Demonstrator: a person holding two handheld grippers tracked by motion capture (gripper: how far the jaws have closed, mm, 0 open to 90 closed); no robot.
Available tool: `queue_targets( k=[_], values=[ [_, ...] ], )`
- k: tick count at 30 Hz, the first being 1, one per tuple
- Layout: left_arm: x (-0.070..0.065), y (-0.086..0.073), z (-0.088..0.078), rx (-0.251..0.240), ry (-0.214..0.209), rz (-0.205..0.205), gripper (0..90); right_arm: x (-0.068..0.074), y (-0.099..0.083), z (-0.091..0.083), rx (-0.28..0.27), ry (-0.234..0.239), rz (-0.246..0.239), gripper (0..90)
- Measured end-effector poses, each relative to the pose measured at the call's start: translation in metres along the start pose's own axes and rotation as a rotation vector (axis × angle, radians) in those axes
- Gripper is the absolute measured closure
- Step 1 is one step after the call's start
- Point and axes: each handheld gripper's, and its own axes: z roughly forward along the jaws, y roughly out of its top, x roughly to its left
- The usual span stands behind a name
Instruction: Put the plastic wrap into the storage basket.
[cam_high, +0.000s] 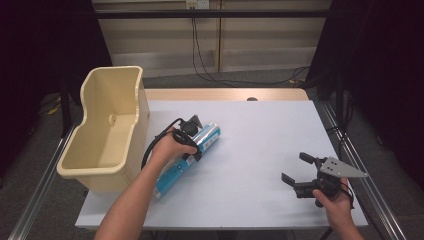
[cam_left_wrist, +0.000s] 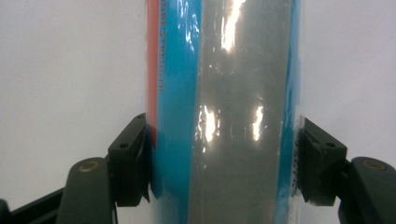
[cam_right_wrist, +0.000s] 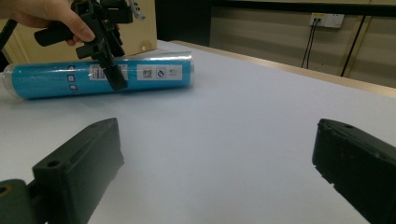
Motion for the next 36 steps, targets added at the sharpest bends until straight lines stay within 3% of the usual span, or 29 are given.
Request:
queue_targets(
  k=[4, 7, 11, 14, 19, 21, 27, 29, 30, 32, 33, 36],
  values=[
    [0.000, -0.009, -0.002, -0.039, -0.001, -0.003, 31.4, 0.001, 0.000, 0.000, 0.003, 0.002, 0.001, 1.1],
    [-0.002, -0.015, -0.004, 0.011, 0.005, 0.039, 29.1, 0.001, 0.000, 0.001, 0.006, 0.003, -0.003, 1.1],
    [-0.003, -0.022, -0.005, 0.006, 0.003, 0.053, 30.2, 0.002, 0.000, 0.001, 0.007, 0.003, -0.008, 1.1],
    [-0.003, -0.024, -0.005, -0.017, 0.008, 0.021, 31.4, 0.002, 0.000, 0.002, 0.008, 0.002, -0.008, 1.1],
    [-0.007, -0.020, -0.008, 0.020, 0.014, -0.001, 31.9, 0.002, 0.000, 0.002, 0.006, 0.002, -0.007, 1.1],
    [-0.005, -0.019, -0.019, 0.032, -0.015, -0.036, 32.0, 0.002, 0.000, 0.002, 0.007, 0.003, -0.007, 1.1],
    [-0.003, -0.015, -0.047, 0.007, -0.011, -0.060, 32.0, 0.002, 0.000, 0.002, 0.006, 0.004, -0.006, 1.1],
    [-0.002, -0.014, -0.069, -0.023, -0.019, -0.082, 32.0, 0.002, 0.000, 0.002, 0.005, 0.003, -0.004, 1.1],
    [-0.002, -0.014, -0.069, -0.023, -0.019, -0.082, 32.0, 0.002, 0.000, 0.002, 0.005, 0.003, -0.004, 1.1],
    [-0.002, -0.012, -0.090, -0.025, -0.009, -0.104, 32.0, 0.002, 0.000, 0.002, 0.003, 0.002, 0.000, 1.1],
    [-0.002, -0.012, -0.090, -0.025, -0.009, -0.104, 32.0, 0.002, 0.000, 0.002, 0.003, 0.002, 0.000, 1.1],
    [-0.001, -0.013, -0.118, -0.040, 0.001, -0.132, 32.0, 0.002, 0.000, 0.001, 0.003, 0.003, -0.003, 1.1]
  ],
)
